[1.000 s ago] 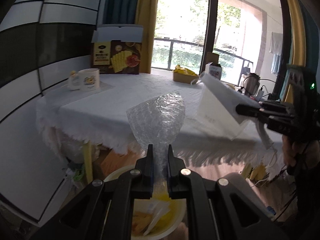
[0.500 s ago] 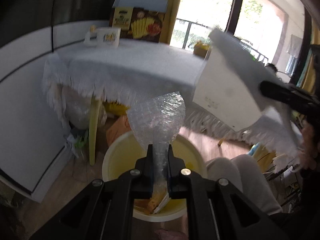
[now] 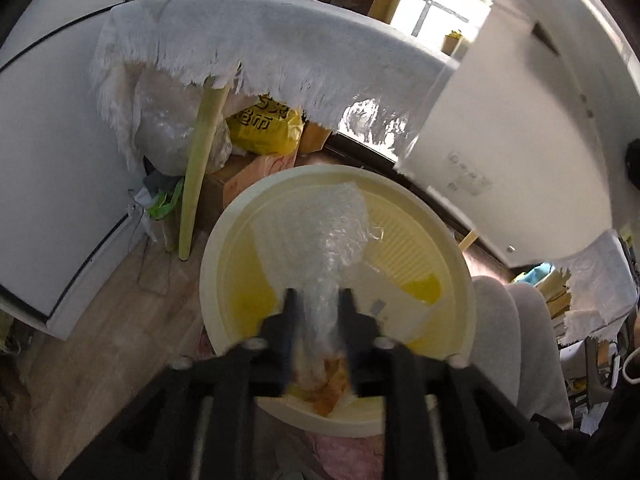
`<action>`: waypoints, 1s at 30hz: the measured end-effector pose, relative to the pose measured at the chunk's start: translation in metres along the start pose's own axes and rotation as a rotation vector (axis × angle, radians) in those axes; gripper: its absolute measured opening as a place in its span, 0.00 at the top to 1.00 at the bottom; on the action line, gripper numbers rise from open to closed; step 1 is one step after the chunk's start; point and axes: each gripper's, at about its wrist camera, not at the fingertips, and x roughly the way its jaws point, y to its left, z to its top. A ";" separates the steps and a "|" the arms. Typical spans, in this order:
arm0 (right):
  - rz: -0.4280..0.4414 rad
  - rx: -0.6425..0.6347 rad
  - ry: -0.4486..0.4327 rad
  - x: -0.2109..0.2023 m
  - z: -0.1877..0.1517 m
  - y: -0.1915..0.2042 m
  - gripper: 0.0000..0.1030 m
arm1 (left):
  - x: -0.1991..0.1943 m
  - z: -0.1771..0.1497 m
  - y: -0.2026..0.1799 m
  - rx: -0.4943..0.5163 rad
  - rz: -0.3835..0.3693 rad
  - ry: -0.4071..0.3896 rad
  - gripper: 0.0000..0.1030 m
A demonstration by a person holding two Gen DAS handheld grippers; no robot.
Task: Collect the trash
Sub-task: 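Open both grippers to drop the bubble wrap and masks into the bucket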
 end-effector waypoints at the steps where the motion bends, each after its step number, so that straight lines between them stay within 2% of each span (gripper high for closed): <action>1: 0.006 0.005 0.007 0.004 0.000 -0.002 0.89 | -0.001 -0.002 0.001 -0.008 -0.008 -0.005 0.57; 2: 0.013 0.013 0.014 0.008 0.000 -0.004 0.89 | -0.002 -0.001 0.002 -0.014 -0.017 -0.008 0.54; 8: 0.052 0.037 0.061 0.035 0.000 -0.012 0.89 | -0.023 0.001 0.004 -0.024 -0.017 -0.068 0.49; 16: 0.075 0.082 0.222 0.108 -0.016 -0.030 0.89 | -0.043 0.002 0.026 -0.068 0.035 -0.120 0.49; 23: 0.056 0.080 0.344 0.167 -0.035 -0.038 0.89 | -0.040 0.000 0.048 -0.108 0.067 -0.159 0.49; 26: 0.041 0.092 0.387 0.186 -0.043 -0.042 0.84 | -0.034 -0.001 0.051 -0.111 0.071 -0.139 0.49; 28: 0.034 0.107 0.404 0.191 -0.047 -0.047 0.70 | -0.032 -0.001 0.051 -0.108 0.070 -0.133 0.49; 30: 0.038 0.124 0.390 0.187 -0.047 -0.052 0.61 | -0.031 -0.001 0.051 -0.107 0.068 -0.133 0.49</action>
